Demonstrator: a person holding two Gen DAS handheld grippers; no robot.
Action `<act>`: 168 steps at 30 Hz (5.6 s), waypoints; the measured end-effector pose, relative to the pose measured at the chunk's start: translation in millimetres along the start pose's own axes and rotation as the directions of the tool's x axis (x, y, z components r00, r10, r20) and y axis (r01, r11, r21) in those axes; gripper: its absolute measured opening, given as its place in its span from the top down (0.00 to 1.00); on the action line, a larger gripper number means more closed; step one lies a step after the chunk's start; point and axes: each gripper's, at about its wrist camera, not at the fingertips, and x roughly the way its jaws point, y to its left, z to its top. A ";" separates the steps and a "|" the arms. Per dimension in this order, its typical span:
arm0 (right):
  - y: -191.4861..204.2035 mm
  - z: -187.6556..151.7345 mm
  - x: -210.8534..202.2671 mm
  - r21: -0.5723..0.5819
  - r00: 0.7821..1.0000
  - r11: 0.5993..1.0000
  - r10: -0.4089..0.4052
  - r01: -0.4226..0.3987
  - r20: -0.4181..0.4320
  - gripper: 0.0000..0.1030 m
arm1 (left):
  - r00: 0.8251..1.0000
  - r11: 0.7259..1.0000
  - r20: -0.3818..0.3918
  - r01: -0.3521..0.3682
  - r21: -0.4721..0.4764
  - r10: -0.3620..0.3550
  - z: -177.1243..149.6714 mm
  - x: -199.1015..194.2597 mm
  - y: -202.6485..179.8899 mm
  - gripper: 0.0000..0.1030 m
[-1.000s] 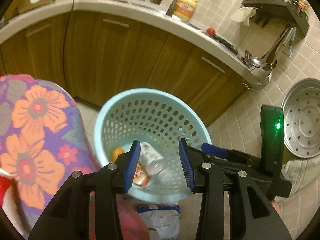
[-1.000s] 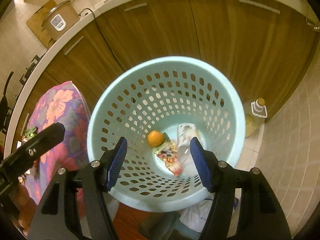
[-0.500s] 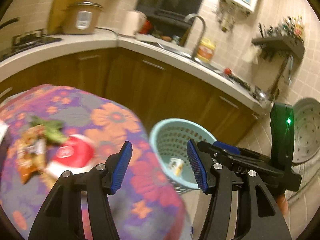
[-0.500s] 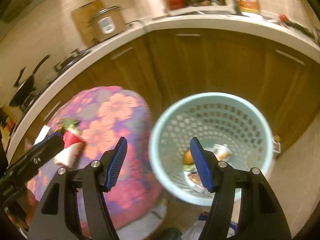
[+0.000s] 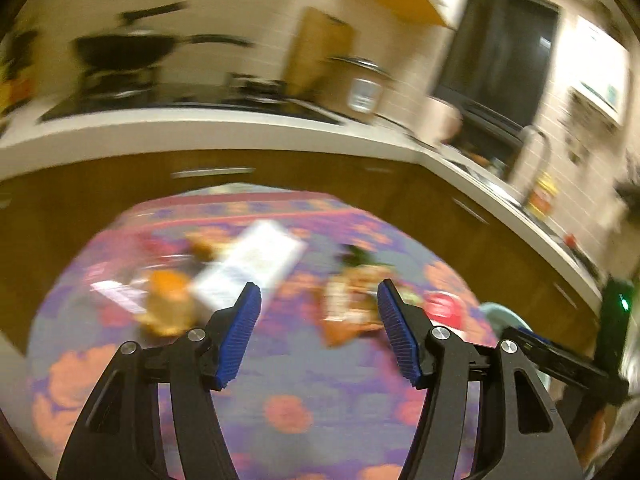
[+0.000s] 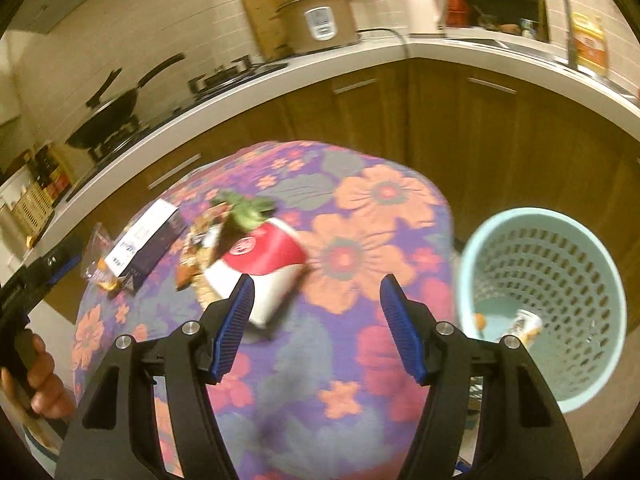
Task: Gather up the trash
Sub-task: 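Move both tools back over the table toward the remaining trash, then grasp the orange peel with the left tool while the right tool grasps the panda snack bag, then carry peel and snack bag to the blue basket and open both tools, then move both tools back over the table toward the milk carton, then close the left tool on the white milk carton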
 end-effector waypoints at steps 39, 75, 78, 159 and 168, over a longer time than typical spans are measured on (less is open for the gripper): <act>125.3 26.7 126.9 -0.303 0.974 0.952 -0.105 0.040 -0.201 0.77 | 0.967 0.968 -0.221 -0.167 -0.187 0.124 -30.6 43.4 111.4 0.98; -60.2 -3.8 -46.4 0.082 0.985 0.993 -0.095 0.084 0.146 0.80 | 0.927 0.944 -0.205 0.327 0.037 -0.314 -39.0 47.4 -121.9 0.99; -94.4 -6.2 -56.9 0.141 0.979 0.984 -0.129 0.107 0.160 0.80 | 0.911 0.930 -0.236 0.362 0.061 -0.339 -41.9 63.7 -156.4 0.99; 9.6 -5.9 6.6 -0.061 0.999 0.998 -0.030 0.029 -0.015 0.51 | 0.995 0.946 -0.028 -0.083 0.314 0.096 2.0 28.5 -31.5 0.21; 62.7 -25.4 6.1 -0.200 1.000 0.980 0.010 -0.012 -0.009 0.51 | 0.980 0.940 -0.084 -0.145 0.308 0.179 2.0 65.6 5.9 0.20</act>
